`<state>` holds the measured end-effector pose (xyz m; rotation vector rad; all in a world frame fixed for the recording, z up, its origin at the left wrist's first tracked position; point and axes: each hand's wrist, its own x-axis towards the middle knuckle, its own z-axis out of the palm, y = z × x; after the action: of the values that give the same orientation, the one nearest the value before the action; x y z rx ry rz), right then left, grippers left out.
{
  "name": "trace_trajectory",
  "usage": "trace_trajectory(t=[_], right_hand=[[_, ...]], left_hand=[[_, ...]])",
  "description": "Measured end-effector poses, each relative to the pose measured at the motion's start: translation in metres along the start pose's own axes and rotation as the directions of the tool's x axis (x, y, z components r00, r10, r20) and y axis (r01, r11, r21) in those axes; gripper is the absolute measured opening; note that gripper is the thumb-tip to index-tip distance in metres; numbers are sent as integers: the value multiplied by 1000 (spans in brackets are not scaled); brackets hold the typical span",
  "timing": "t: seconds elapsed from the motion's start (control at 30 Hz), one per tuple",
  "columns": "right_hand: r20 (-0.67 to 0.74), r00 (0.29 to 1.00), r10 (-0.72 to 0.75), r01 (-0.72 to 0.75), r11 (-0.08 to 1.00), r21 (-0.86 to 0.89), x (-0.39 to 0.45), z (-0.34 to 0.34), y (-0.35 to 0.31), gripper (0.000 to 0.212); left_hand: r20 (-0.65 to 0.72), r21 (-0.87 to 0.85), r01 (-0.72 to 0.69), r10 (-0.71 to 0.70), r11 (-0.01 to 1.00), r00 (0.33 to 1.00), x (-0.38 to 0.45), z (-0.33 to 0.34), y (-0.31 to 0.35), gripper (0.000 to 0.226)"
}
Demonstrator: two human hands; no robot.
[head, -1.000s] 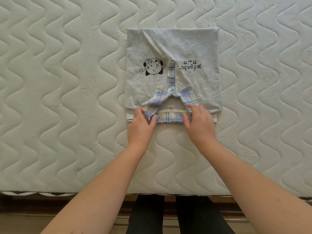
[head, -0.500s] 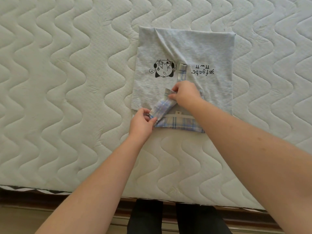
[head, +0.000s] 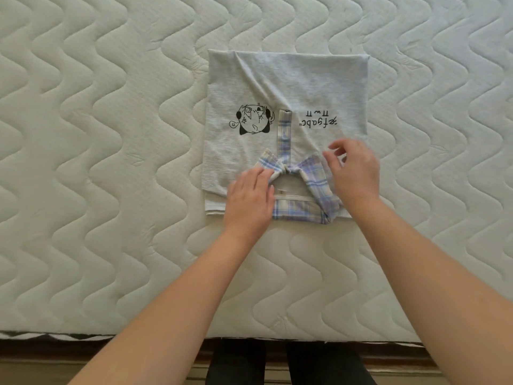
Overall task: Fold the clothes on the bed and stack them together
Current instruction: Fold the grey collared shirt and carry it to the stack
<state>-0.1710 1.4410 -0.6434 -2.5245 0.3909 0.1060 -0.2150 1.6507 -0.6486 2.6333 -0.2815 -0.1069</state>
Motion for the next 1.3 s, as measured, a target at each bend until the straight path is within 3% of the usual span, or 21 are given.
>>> trace_trajectory(t=[0.13, 0.2, 0.27, 0.37, 0.53, 0.7, 0.8, 0.87, 0.97, 1.07, 1.13, 1.2, 1.27, 1.3], right_hand=[[-18, 987, 158, -159, 986, -45, -20, -7, 31, 29], [-35, 978, 206, -207, 978, -30, -27, -12, 44, 33], [-38, 962, 270, -268, 963, 38, -36, -15, 56, 30], [22, 927, 374, -373, 920, 120, -52, -16, 66, 19], [245, 853, 460, -507, 842, 186, -77, -7, 65, 30], [437, 724, 534, -685, 636, 356, -93, 8, 45, 30], [458, 697, 551, -716, 557, 421, -92, 12, 35, 20], [378, 740, 556, -672, 609, 421, -91, 11, 30, 19], [196, 848, 493, -530, 770, 355, -95, 10, 27, 17], [201, 856, 477, -512, 836, 199, -100, 9, 33, 18], [183, 831, 525, -553, 817, 165, -101, 8, 40, 30], [20, 853, 522, -512, 827, 232, -98, 4, 47, 36], [-93, 862, 498, -450, 836, 315, -90, -1, 53, 40], [-73, 862, 501, -450, 825, 343, -83, -2, 56, 43]], left_hand=[[165, 162, -342, 316, 926, 934, 25, 27, 22, 51], [283, 200, -495, 434, 845, 855, 31, 39, 24, 54], [457, 206, -589, 455, 781, 764, 34, 50, 25, 55], [595, 217, -586, 370, 781, 714, 37, 60, 22, 58], [587, 185, -550, 357, 815, 727, 43, 56, 26, 55], [502, 153, -562, 425, 813, 753, 59, 51, 34, 41], [495, 166, -563, 425, 810, 758, 57, 53, 32, 46], [467, 167, -559, 434, 812, 770, 52, 55, 32, 46], [421, 179, -524, 417, 833, 806, 45, 54, 33, 46], [367, 169, -430, 349, 887, 863, 39, 50, 32, 46], [280, 122, -295, 252, 948, 926, 37, 40, 25, 44], [148, 58, -113, 104, 992, 984, 36, 26, 11, 41], [22, 58, 80, -81, 995, 996, 34, 11, -13, 43], [-30, 73, 189, -187, 979, 982, 30, 5, -26, 46]])
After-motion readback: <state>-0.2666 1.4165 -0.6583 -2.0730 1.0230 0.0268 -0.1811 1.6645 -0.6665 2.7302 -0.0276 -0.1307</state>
